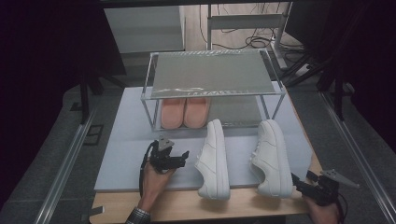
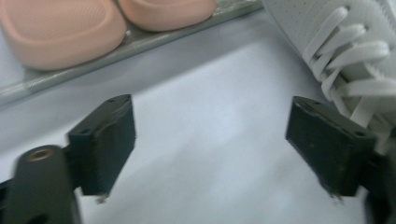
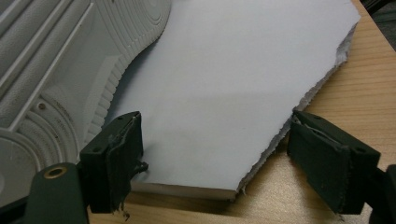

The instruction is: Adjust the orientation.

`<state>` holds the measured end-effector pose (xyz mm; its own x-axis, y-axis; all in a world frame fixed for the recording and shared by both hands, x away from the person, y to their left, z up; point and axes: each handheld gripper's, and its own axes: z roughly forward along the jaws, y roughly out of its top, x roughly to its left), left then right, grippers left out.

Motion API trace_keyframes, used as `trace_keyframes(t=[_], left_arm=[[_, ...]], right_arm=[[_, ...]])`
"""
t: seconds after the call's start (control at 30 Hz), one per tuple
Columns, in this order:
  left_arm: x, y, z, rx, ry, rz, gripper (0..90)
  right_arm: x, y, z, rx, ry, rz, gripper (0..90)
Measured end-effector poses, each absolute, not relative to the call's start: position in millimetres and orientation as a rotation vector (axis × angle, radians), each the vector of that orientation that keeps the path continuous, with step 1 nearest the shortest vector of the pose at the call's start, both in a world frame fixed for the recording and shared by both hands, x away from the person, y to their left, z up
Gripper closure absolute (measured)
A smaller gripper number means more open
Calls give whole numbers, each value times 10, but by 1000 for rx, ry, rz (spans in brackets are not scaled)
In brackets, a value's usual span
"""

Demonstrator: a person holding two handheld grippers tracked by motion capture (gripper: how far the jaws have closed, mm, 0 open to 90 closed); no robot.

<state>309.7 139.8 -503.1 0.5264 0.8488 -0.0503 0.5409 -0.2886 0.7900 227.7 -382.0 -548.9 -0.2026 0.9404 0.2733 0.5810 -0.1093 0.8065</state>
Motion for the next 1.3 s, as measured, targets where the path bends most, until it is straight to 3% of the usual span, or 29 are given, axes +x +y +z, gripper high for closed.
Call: trace_keyframes(t=[0.8, 1.3], left_arm=[[2443, 1960, -5272, 1986, 1267, 630, 118], [2429, 2096, -5397, 1925, 1254, 593, 117]], right_arm=[[2275, -3812, -5487, 1668, 1776, 1231, 182], [2282, -3811, -5428, 1684, 1826, 1183, 194]])
